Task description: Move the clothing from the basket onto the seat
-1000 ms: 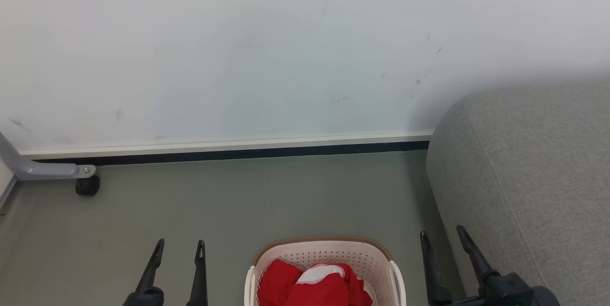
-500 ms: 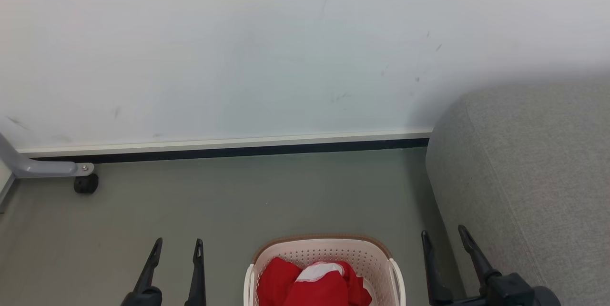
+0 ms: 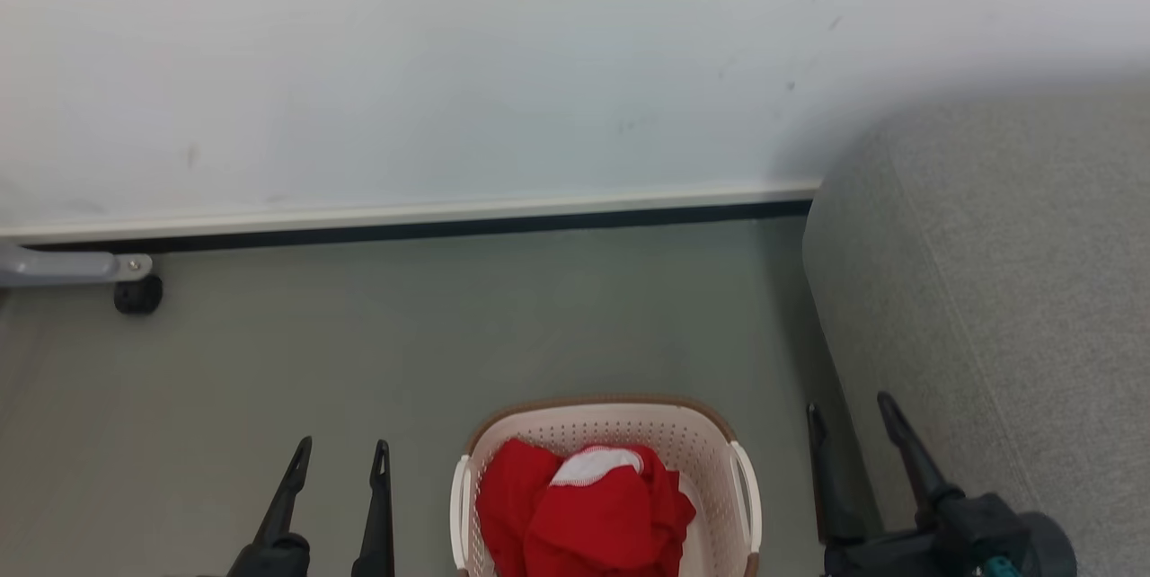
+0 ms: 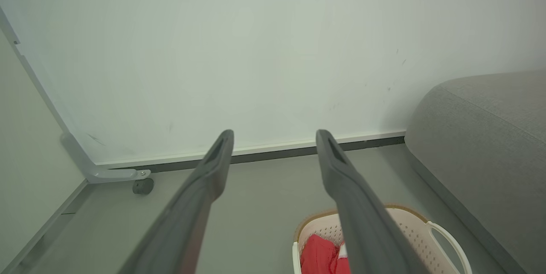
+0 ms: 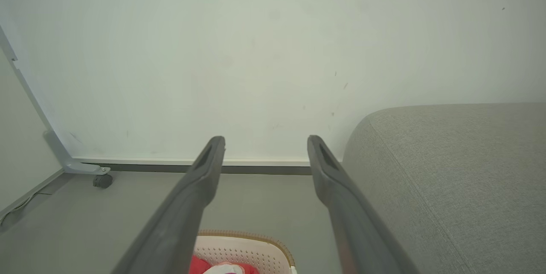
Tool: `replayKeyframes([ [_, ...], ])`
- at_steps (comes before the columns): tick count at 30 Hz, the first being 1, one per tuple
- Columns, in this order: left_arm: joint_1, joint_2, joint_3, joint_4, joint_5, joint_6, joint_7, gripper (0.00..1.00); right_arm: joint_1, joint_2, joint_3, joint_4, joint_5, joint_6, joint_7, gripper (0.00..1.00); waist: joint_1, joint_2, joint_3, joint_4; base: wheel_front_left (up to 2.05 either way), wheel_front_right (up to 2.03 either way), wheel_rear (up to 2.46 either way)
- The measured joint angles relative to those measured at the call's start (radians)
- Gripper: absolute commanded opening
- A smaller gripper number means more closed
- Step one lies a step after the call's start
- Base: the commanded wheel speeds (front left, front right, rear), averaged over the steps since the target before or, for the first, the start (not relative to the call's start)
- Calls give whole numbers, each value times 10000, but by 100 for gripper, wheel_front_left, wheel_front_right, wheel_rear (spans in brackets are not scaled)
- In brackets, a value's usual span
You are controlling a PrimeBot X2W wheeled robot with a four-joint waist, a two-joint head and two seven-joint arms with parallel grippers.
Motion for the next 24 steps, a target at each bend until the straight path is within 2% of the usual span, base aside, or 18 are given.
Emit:
replayKeyframes([
  [9,-819,-36,-378,320,184,-249,0,100,-1045,-127,-387,-297,-73,0,-2,100,1,0,1161,-191,0,0,0],
  [24,-3230,-399,-1927,2466,1018,-880,372,100,-3345,-196,-901,-888,-73,0,-75,100,3,1,3461,-791,0,0,0],
])
